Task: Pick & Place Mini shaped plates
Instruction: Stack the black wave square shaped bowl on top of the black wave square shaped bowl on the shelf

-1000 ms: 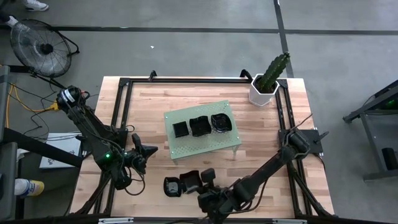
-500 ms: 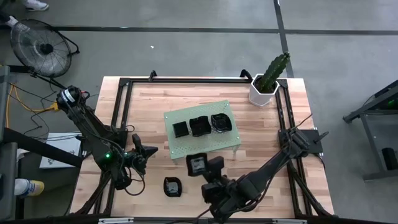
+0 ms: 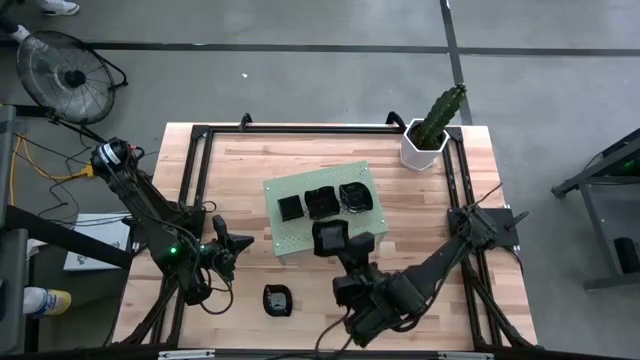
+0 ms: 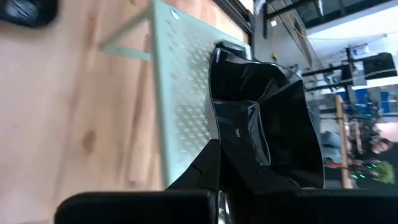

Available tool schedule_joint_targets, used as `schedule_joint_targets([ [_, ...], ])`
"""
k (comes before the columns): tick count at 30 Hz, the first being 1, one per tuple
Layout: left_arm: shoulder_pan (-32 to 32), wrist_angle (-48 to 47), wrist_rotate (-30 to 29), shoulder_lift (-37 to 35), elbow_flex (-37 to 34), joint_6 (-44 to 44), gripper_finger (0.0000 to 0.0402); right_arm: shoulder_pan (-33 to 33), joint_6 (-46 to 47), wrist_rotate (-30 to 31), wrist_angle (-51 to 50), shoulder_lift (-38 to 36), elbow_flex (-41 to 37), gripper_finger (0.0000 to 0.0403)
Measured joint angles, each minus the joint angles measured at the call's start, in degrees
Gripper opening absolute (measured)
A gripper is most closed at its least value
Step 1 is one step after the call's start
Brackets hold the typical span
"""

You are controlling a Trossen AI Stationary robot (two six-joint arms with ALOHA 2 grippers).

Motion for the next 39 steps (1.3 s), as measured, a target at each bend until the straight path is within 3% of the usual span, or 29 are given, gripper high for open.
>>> schedule_joint_targets([
  [9, 0.0, 0.1, 0.0, 0.1, 0.0, 0.0, 0.0023, -4.1, -4.0, 0.2, -3.0, -0.9, 0.8, 0.0001],
  [20, 0.0, 0.0, 0.3, 1.2, 0.0, 0.0, 0.0023, -9.3, -10.2, 1.4, -3.1, -8.4, 0.8, 0.0001],
  [39, 0.0, 0.1, 0.5, 1.2, 0.0, 0.0, 0.0023, -21.3, -21.9, -17.2, 2.3, -10.1, -2.7, 0.0001],
])
